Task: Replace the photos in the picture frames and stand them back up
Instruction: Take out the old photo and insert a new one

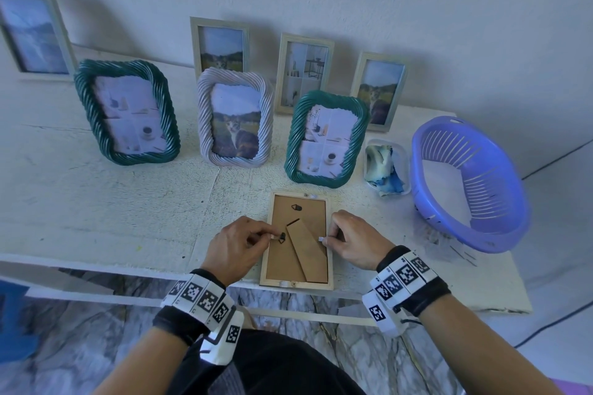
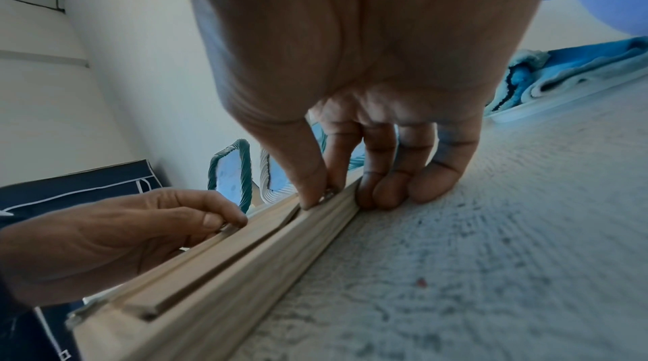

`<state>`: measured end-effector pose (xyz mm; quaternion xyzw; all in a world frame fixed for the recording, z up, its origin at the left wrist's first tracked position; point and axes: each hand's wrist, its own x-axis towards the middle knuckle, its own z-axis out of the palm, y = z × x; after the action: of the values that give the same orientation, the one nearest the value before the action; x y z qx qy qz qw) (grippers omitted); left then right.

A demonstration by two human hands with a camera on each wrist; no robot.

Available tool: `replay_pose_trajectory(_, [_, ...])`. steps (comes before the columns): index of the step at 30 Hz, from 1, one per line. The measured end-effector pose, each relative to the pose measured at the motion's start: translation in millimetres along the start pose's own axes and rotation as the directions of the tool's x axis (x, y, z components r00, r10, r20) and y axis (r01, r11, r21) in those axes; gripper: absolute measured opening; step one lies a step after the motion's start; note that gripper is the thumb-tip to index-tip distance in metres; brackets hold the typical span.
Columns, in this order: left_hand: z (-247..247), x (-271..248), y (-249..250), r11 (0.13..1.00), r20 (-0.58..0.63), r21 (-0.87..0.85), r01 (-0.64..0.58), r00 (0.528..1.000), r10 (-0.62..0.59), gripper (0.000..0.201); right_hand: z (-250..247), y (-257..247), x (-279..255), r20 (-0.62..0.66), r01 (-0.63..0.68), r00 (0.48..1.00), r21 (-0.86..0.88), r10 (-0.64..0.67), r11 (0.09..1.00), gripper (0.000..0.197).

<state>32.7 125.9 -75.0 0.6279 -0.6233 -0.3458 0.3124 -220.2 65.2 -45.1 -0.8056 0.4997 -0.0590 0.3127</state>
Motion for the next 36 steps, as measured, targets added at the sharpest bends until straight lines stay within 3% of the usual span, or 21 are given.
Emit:
replay_pose_trajectory(7, [-3, -1, 3, 1.0, 0.022, 0.02, 0.014, 1.0, -0.015, 0.019, -2, -4, 0, 0.003, -0.005, 1.0, -0.045, 0.005, 0.999, 0.025])
replay_pose_trajectory(10, [-3, -2, 2, 1.0, 0.026, -0.024, 0.02, 0.999, -0.02, 0.013, -5, -9, 5, -0.005, -0.026, 1.0, -0.169, 0.026, 0.985, 0.02])
replay_pose_trajectory(14, [-4, 0, 0, 0.998, 0.012, -0.041, 0.042, 0.999, -0.041, 0.014, -5, -21, 19, -0.128, -0.066, 0.991, -0.255, 0.034, 0.965, 0.045])
replay_pose_trajectory(17, [-4, 0, 0, 0.998, 0.014, -0.043, 0.048, 0.999, -0.047, 0.015, -1, -27, 30, -0.149, -0.096, 0.987, -0.276, 0.056, 0.956, 0.052])
replay_pose_trajectory(28, [-4, 3, -1, 0.996, 0.013, -0.052, 0.065, 0.998, -0.065, 0.016, 8, -32, 25, -0.153, -0.124, 0.984, -0.219, 0.092, 0.968, 0.052])
replay_pose_trajectory(36, [-6, 3, 0, 0.995, 0.014, -0.07, 0.067, 0.998, -0.066, 0.016, 5, -37, 30, -0.142, -0.206, 0.972, -0.12, 0.188, 0.971, 0.049])
